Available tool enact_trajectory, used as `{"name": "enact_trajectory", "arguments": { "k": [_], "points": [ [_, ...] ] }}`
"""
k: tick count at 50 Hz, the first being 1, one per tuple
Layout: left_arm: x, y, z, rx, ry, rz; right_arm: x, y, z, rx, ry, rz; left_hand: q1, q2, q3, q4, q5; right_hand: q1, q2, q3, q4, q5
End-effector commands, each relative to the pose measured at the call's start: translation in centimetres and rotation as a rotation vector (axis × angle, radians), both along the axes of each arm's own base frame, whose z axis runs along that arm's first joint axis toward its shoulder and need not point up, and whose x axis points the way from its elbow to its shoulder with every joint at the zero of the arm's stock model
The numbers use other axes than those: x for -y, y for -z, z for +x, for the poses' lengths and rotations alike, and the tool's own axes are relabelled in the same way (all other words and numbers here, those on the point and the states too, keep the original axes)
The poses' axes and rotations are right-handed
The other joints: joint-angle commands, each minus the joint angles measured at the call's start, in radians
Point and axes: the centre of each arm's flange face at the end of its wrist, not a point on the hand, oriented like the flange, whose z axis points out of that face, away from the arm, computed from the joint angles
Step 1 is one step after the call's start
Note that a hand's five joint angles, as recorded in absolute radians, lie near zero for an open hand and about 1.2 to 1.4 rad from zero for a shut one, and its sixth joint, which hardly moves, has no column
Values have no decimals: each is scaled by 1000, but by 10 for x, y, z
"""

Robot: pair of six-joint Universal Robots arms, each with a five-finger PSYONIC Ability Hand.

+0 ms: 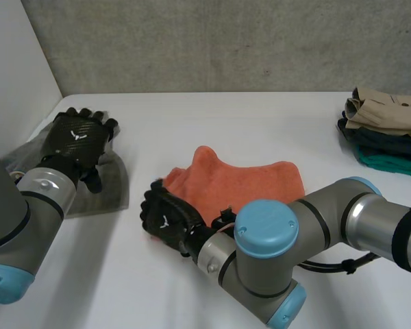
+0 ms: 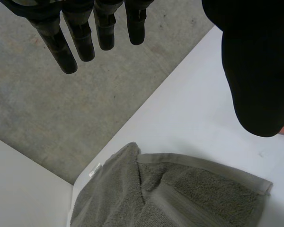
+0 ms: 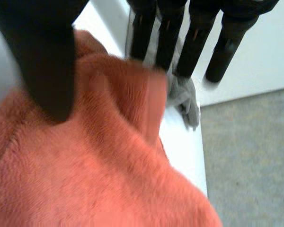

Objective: Fold the laundry.

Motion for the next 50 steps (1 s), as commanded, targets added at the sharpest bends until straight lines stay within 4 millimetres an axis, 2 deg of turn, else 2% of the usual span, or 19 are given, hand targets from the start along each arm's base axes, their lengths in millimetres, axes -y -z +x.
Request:
{"name": "enact_trajectory", "arguments": {
  "k": [1, 2, 3, 5, 6, 9, 11, 13, 15, 17, 22, 26, 30, 37, 42, 45, 48, 50],
  "points": [
    [0, -5, -4, -6, 12, -21, 30, -49, -28, 149, 276, 112, -12, -30, -38, -28, -49, -301, -296, -317, -337, -315],
    [0, -6, -5, -8, 14, -26, 37, -58, -36, 180, 314, 137, -12, -30, -38, -28, -49, -301, -296, -317, -337, -315],
    [1, -9, -7, -13, 19, -38, 52, -73, -57, 234, 391, 204, -12, -30, -38, -28, -49, -301, -296, -317, -337, -315],
    [0, -12, -10, -17, 28, -48, 60, -76, -73, 248, 448, 272, -12, -30, -38, -28, -49, -301, -296, -317, -337, -315],
    [-2, -14, -15, -22, 44, -55, 67, -76, -90, 254, 510, 353, -12, -30, -38, -28, -49, -301, -296, -317, -337, -315],
    [-8, -16, -25, -31, 81, -63, 73, -66, -110, 234, 592, 471, -12, -30, -38, -28, -49, -301, -296, -317, -337, -315],
    [-16, -17, -40, -50, 138, -66, 79, -56, -127, 213, 659, 539, -12, -30, -38, -28, -49, -301, -296, -317, -337, -315],
    [-22, -12, -52, -60, 194, -55, 81, -49, -137, 199, 690, 554, -12, -30, -38, -28, -49, -301, -296, -317, -337, -315],
    [-31, -1, -73, -72, 291, -37, 86, -41, -150, 189, 727, 555, -12, -30, -38, -28, -49, -301, -296, -317, -337, -315],
    [-34, 5, -86, -75, 343, -34, 88, -36, -155, 188, 737, 549, -11, -29, -38, -27, -48, -301, -296, -317, -337, -315],
    [-11, 43, -112, -57, 366, -4, 87, -26, -161, 193, 758, 534, 0, -17, -26, -16, -36, -279, -274, -295, -315, -293],
    [9, 69, -120, -31, 305, 24, 84, -20, -162, 196, 762, 552, 30, 12, 3, 14, -7, -188, -183, -204, -224, -202],
    [23, 83, -115, 3, 198, 27, 84, -17, -163, 214, 757, 533, 30, 12, 3, 14, -7, -65, -60, -81, -101, -79],
    [22, 93, -108, 38, 139, 46, 85, -16, -163, 224, 754, 518, 24, 6, -2, 8, -13, -29, -24, -45, -65, -43],
    [13, 102, -102, 63, 131, 84, 85, -15, -163, 218, 756, 513, 24, 6, -2, 8, -13, -3, 2, -19, -39, -17],
    [4, 106, -94, 98, 105, 120, 86, -13, -163, 213, 759, 511, 27, 9, 1, 11, -10, 120, 125, 104, 84, 105],
    [0, 92, -88, 104, 57, 105, 89, -13, -164, 215, 776, 502, 30, 12, 3, 14, -7, 261, 266, 245, 225, 247],
    [-4, 76, -83, 96, 15, 76, 93, -14, -169, 216, 807, 487, 27, 9, 1, 11, -10, 419, 425, 403, 383, 405]
  ]
}}
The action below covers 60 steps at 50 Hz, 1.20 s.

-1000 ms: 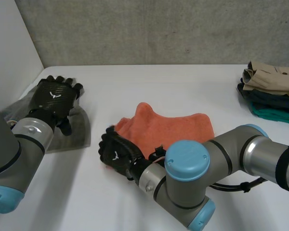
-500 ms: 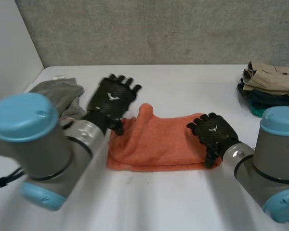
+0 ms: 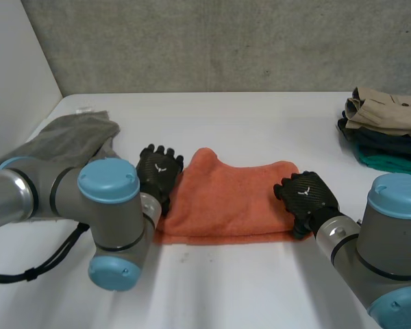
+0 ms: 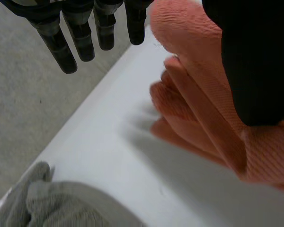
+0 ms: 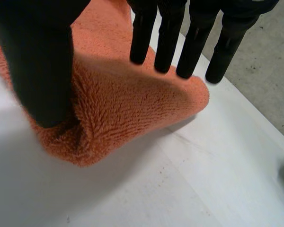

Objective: Fold the laundry.

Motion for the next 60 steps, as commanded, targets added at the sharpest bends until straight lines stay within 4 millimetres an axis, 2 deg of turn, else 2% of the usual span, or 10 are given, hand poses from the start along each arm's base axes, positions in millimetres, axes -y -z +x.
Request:
{"name": "enact_trajectory", "arguments": {
  "k": [1, 5, 20, 27, 35, 38, 40, 48, 55, 60],
  "points": [
    [-15, -30, 16, 16, -101, -33, 7, 0, -7, -28, 51, -16, 24, 6, -2, 8, -13, 405, 407, 407, 406, 408],
    [-23, -41, 21, 7, -109, -46, 10, 0, -10, -73, 67, -37, 24, 6, -2, 8, -13, 818, 821, 820, 819, 822],
    [-48, -88, 36, -59, -87, -102, 28, -45, -4, -412, 15, -379, 12, -5, -14, -4, -24, 839, 841, 841, 840, 843],
    [-45, -99, 39, -83, -93, -130, -50, -49, 101, -293, -444, -587, 9, -8, -17, -7, -27, 839, 841, 841, 840, 843],
    [-38, -97, 44, -95, -115, -124, -100, 1, 129, -274, -743, -534, 3, -14, -23, -13, -33, 839, 841, 841, 840, 843],
    [-36, -101, 42, -126, -107, -126, -96, -3, 126, -262, -702, -514, 3, -14, -23, -13, -33, -77, -74, -75, -76, -73],
    [-35, -102, 40, -149, -98, -126, -96, -4, 125, -232, -676, -484, 3, -14, -23, -13, -33, -363, -360, -361, -362, -359],
    [-23, -121, 19, -316, 5, -170, -25, -99, 70, 295, -266, -223, 0, -17, -26, -16, -36, -383, -380, -381, -382, -379],
    [-35, -91, -35, -405, 236, -21, 12, -81, 40, 391, -51, 181, 6, -11, -20, -10, -30, -383, -380, -381, -382, -379],
    [-30, -54, -41, -344, 185, 101, 27, -57, 46, 335, -22, 294, 24, 6, -2, 8, -13, -383, -380, -381, -382, -379]
  ]
}}
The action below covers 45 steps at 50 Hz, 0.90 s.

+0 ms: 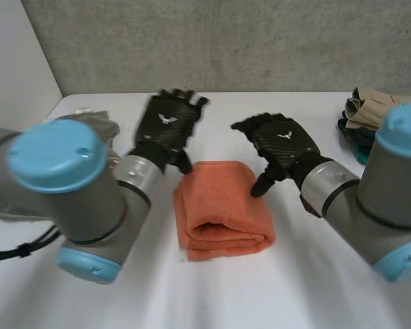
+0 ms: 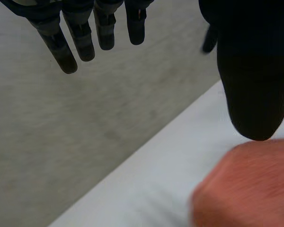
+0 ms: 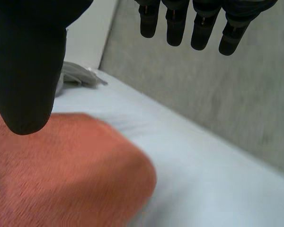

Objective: Fold the laundry.

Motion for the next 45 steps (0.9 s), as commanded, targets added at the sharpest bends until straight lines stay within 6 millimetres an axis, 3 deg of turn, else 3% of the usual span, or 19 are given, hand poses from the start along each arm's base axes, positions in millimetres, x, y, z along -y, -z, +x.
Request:
{"name": "enact_trajectory", "arguments": {
  "k": [1, 7, 12, 17, 21, 27, 30, 33, 37, 41, 45],
  "points": [
    [0, 52, -21, 78, 21, 175, 24, 38, 3, -87, 16, 226, 24, 6, -2, 8, -13, -50, -33, -32, -35, -48],
    [-1, 86, -3, 232, -144, 289, 27, 69, 15, -126, -44, 329, 36, 18, 9, 20, -1, -50, -33, -32, -35, -48],
    [-9, 96, 9, 323, -208, 336, 28, 82, 15, -176, -55, 323, 36, 18, 9, 20, -1, -50, -33, -32, -35, -48],
    [-21, 98, 7, 358, -182, 343, 26, 81, 15, -269, -65, 247, 36, 18, 9, 20, -1, -50, -33, -32, -35, -48],
    [-20, 86, 4, 338, -173, 314, 25, 73, 11, -364, -47, 146, 36, 18, 9, 20, -1, -50, -33, -32, -35, -48],
    [-12, 28, -2, 242, -98, 186, 1, 30, 14, -345, -33, -67, 24, 6, -2, 8, -13, -50, -33, -32, -35, -48],
    [-2, 3, -1, 189, -48, 137, -16, 22, 15, -312, -41, -136, 24, 6, -2, 8, -13, -50, -33, -32, -35, -48],
    [0, -17, -5, 142, 54, 97, -28, 32, 13, -317, -53, -139, 27, 9, 1, 11, -10, -50, -33, -32, -35, -48],
    [-8, -33, -15, 104, 247, 69, -54, 61, 10, -343, -89, -94, 33, 15, 6, 17, -4, -50, -33, -32, -35, -48],
    [-16, -37, -20, 94, 421, 80, -70, 75, 13, -328, -120, -121, 33, 15, 6, 17, -4, -50, -33, -32, -35, -48],
    [-18, -38, -19, 98, 467, 104, -73, 85, 15, -309, -121, -157, 30, 12, 3, 14, -7, -50, -33, -32, -35, -48]
  ]
}}
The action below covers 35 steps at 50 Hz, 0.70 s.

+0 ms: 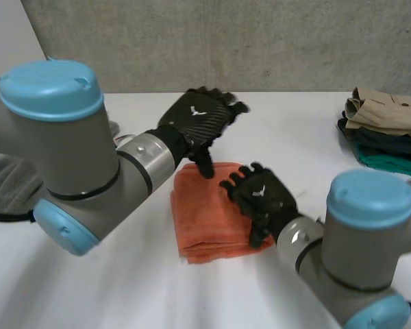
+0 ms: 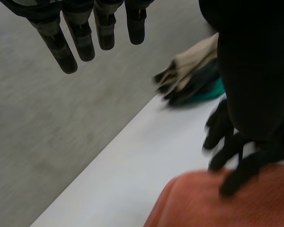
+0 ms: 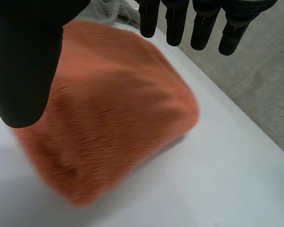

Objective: Fold the laundry.

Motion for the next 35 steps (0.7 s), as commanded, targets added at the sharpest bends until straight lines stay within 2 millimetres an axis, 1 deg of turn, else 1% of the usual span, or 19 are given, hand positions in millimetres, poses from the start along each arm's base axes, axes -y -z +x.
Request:
{"name": "enact_trajectory", "arguments": {
  "k": [1, 8, 18, 19, 22, 27, 33, 35],
  "points": [
    [-8, -3, -2, -3, 165, 43, -13, 24, 4, 19, -31, -34, 27, 12, 3, 14, -7, -47, -33, -32, -35, -48],
    [-10, -1, -4, 0, 170, 48, -7, 45, 9, 9, -40, -29, 27, 12, 3, 14, -7, -43, -28, -28, -31, -44],
    [-9, 3, -4, 4, 168, 60, 5, 57, 19, 34, -45, -72, 24, 9, 1, 11, -10, 107, 121, 122, 119, 106],
    [-8, 3, -4, 6, 168, 60, 7, 58, 20, 37, -43, -79, 24, 9, 1, 11, -10, 159, 174, 175, 171, 158],
    [-8, 3, -4, 4, 166, 60, 10, 57, 21, 49, -41, -92, 24, 9, 1, 11, -10, 271, 286, 286, 283, 270],
    [-7, 2, -3, 3, 163, 58, 16, 51, 26, 69, -44, -121, 24, 9, 1, 11, -10, 289, 303, 304, 301, 288],
    [-6, -1, -2, -1, 160, 51, 22, 56, 30, 60, -46, -135, 27, 12, 3, 14, -7, 391, 406, 407, 403, 391],
    [-6, -1, -2, -1, 160, 51, 25, 54, 32, 66, -45, -149, 27, 12, 3, 14, -7, 421, 435, 436, 433, 420]
  ]
}}
